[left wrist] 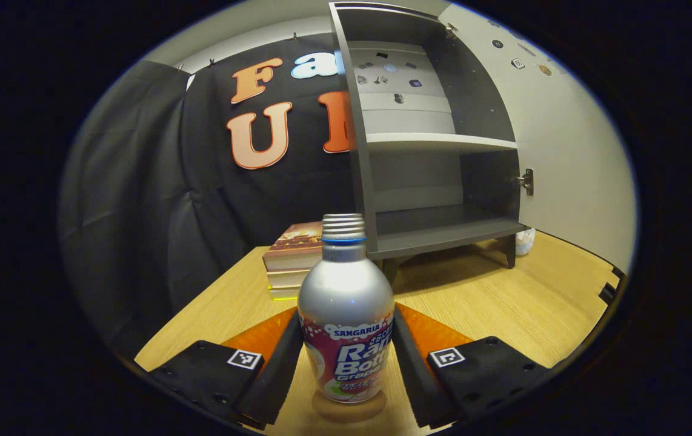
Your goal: Open the cabinet door with the right hand, grasp the bottle in the cabinet with the left hand and place it on the coaster, then close the cabinet door with the right hand.
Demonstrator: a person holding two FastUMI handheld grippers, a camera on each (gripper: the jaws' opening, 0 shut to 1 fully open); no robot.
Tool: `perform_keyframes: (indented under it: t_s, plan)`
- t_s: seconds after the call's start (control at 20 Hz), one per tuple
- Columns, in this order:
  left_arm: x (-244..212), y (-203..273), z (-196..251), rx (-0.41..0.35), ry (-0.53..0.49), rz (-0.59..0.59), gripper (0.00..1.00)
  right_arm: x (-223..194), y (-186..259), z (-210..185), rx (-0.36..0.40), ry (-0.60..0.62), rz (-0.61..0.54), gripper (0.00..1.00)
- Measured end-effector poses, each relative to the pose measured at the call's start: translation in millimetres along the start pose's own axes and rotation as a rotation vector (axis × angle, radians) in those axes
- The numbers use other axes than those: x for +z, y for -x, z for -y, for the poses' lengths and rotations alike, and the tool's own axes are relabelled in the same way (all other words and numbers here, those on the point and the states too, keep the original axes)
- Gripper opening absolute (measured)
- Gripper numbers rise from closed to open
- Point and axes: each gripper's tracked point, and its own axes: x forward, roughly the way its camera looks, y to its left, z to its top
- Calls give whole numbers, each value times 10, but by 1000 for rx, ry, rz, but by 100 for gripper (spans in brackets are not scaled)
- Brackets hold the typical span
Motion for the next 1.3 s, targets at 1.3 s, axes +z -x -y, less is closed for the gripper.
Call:
perform_keyframes:
  t_s: [1.3]
  plan:
    - [-407, 298, -85, 11, 27, -96, 88, -267, 87, -141, 6, -15, -59, 34]
